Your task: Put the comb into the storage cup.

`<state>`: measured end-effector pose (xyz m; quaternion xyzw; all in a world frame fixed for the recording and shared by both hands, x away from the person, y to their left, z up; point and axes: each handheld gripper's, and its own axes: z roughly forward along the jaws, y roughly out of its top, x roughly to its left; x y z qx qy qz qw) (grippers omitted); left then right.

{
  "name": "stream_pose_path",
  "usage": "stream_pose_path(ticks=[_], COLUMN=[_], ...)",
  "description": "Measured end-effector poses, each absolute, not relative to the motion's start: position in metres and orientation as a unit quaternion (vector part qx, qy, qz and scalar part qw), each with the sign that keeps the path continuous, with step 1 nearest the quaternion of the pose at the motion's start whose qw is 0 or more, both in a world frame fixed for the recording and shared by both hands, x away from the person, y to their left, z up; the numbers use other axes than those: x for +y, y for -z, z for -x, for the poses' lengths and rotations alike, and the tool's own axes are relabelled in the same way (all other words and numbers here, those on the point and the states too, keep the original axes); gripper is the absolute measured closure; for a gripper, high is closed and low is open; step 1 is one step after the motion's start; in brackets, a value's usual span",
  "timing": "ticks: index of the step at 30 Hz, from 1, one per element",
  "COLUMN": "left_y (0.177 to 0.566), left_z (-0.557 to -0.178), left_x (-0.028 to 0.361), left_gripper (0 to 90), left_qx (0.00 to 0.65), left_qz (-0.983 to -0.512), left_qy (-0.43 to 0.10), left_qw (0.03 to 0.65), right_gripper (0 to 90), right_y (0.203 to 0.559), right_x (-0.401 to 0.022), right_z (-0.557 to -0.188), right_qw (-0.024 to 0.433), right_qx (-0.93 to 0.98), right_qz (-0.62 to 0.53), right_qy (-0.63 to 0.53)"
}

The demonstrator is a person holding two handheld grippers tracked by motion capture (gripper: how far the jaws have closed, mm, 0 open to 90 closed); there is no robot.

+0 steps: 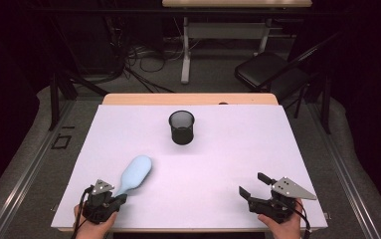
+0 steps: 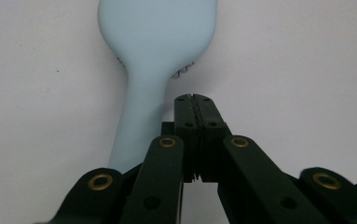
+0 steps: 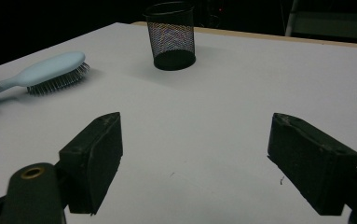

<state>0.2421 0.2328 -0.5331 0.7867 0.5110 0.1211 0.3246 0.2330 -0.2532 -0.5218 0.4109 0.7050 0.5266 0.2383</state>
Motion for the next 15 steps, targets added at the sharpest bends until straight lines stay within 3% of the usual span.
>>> stream_pose_path(ticks=[15], left_y=[0.5230], left_z=[-0.2416], left_x=[0.2357], left_gripper=[78.3], left_qx=[0.493], left_qz=[-0.782], left_qy=[-0.139], left_qw=[0.355], right_gripper=[17.5], right_y=[0.5229], right_x=[-0.2522], right_z=[-0.2338], right_qw=[0.236], right_qx=[0.704], right_qz=[-0.412], right_qy=[-0.528])
